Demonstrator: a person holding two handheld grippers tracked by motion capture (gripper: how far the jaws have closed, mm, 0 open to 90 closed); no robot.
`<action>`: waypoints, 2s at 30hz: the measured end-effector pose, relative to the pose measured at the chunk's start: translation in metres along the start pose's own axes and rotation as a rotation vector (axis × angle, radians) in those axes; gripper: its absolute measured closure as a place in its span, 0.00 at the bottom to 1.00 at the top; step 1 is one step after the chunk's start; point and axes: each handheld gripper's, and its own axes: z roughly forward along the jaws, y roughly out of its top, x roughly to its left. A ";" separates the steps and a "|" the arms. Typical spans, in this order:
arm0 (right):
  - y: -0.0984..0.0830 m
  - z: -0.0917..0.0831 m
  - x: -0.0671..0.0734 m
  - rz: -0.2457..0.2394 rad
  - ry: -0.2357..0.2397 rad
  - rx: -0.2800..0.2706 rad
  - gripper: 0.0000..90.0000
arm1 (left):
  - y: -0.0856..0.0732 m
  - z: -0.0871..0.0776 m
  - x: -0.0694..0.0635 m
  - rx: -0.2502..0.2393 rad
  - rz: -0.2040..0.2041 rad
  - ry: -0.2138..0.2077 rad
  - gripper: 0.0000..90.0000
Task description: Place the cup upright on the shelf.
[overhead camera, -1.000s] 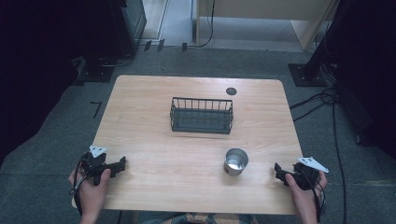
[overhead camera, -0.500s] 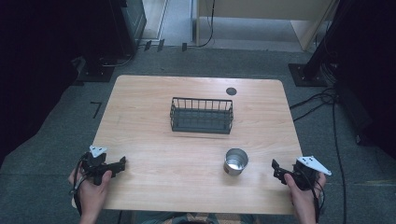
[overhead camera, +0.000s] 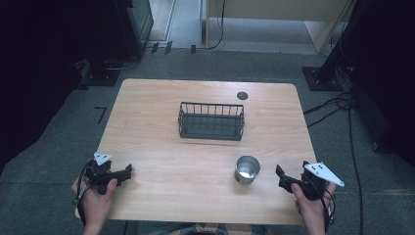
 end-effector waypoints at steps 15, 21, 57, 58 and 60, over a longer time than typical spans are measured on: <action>0.007 -0.001 0.043 -0.054 0.118 -0.039 0.00 | 0.000 0.000 0.000 0.000 0.000 0.000 0.00; 0.005 0.004 0.060 -0.076 0.172 -0.034 0.00 | 0.000 0.000 0.000 0.000 0.000 0.000 0.00; -0.023 0.059 0.099 -0.157 0.152 0.093 0.12 | 0.000 0.000 0.000 0.000 0.000 0.000 0.00; -0.024 0.060 0.099 -0.156 0.153 0.099 0.13 | 0.000 0.000 0.000 0.000 0.000 0.000 0.00; -0.025 0.063 0.100 -0.159 0.148 0.108 0.15 | 0.000 0.000 0.000 -0.001 -0.001 0.000 0.00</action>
